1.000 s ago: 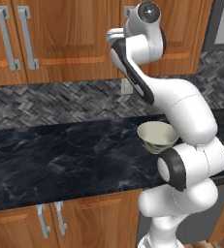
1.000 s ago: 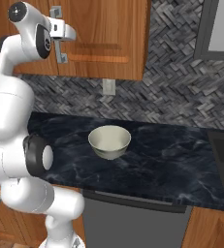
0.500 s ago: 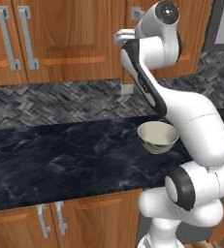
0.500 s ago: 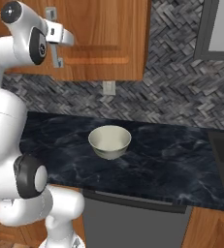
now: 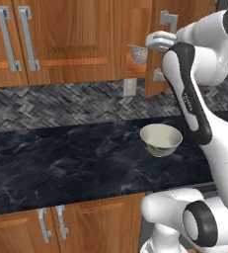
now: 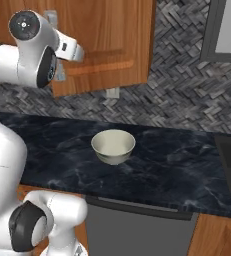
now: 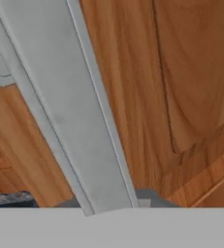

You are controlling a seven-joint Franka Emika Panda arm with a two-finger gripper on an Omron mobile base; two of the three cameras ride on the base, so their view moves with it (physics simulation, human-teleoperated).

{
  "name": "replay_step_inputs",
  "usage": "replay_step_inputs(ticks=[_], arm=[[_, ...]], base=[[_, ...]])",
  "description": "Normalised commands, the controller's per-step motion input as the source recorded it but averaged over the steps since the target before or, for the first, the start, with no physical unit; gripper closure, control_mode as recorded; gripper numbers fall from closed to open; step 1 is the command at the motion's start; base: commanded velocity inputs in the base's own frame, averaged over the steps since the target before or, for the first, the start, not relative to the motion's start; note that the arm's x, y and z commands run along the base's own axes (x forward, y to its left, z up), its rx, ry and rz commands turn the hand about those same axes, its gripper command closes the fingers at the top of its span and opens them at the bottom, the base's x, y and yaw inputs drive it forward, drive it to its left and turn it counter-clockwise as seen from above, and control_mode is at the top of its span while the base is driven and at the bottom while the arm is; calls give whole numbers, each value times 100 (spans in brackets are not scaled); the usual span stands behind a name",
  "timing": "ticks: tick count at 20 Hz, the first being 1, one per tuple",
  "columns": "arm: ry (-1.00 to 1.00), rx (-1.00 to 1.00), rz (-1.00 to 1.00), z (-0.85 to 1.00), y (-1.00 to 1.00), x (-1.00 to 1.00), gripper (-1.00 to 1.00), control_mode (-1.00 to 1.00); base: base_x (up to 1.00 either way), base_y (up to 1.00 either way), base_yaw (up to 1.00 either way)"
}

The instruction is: Open the cabinet and setup a tea strainer by placing it in the bowl upright.

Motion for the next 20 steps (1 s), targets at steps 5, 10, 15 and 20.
replay_step_inputs(ticks=[5, 10, 15, 20], arm=[[0, 24, 20, 13, -60, -100, 100, -100], [0, 23, 22, 17, -62, -100, 100, -100], [3, 3, 16, 0, -58, -67, 100, -100], [0, 1, 3, 0, -13, -65, -100, -100]], base=[[0, 0, 0], [0, 0, 0], [0, 0, 0], [0, 0, 0]])
